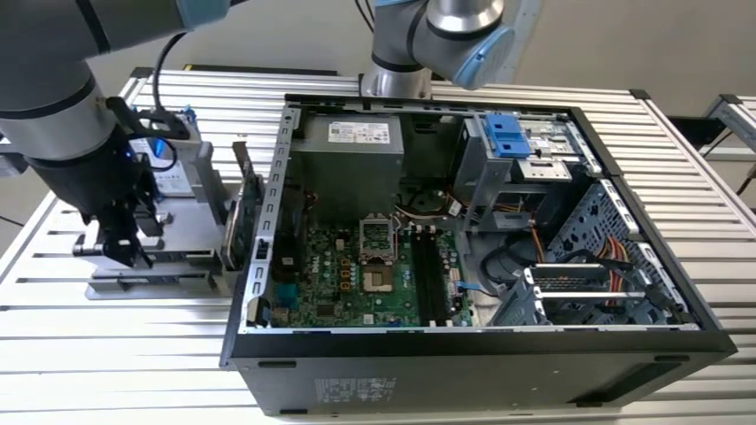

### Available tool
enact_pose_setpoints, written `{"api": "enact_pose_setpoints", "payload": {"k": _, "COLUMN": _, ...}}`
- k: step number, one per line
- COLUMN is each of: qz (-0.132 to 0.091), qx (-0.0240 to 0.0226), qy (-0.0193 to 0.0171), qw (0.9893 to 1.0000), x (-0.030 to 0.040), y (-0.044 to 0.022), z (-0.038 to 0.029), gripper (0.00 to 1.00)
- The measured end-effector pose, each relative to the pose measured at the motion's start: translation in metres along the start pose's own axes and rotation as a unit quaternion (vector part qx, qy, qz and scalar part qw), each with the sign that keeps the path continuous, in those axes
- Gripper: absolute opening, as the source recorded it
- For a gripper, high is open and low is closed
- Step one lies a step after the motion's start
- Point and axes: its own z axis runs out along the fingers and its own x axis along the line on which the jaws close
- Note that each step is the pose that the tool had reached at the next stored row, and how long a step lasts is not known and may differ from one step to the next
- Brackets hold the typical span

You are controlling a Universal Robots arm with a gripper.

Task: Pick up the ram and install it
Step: 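Pick up the ram and move it above insertion slot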

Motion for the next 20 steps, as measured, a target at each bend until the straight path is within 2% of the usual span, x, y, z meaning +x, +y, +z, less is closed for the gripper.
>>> {"api": "enact_pose_setpoints", "payload": {"k": 15, "qz": 0.001, "qx": 0.0001, "qy": 0.0002, "qw": 1.0000, "x": 0.0039, "y": 0.0001, "z": 0.0173, "gripper": 1.00}}
{"api": "enact_pose_setpoints", "payload": {"k": 20, "qz": 0.010, "qx": 0.0002, "qy": 0.0003, "qw": 1.0000, "x": 0.0044, "y": 0.0001, "z": 0.0229, "gripper": 1.00}}
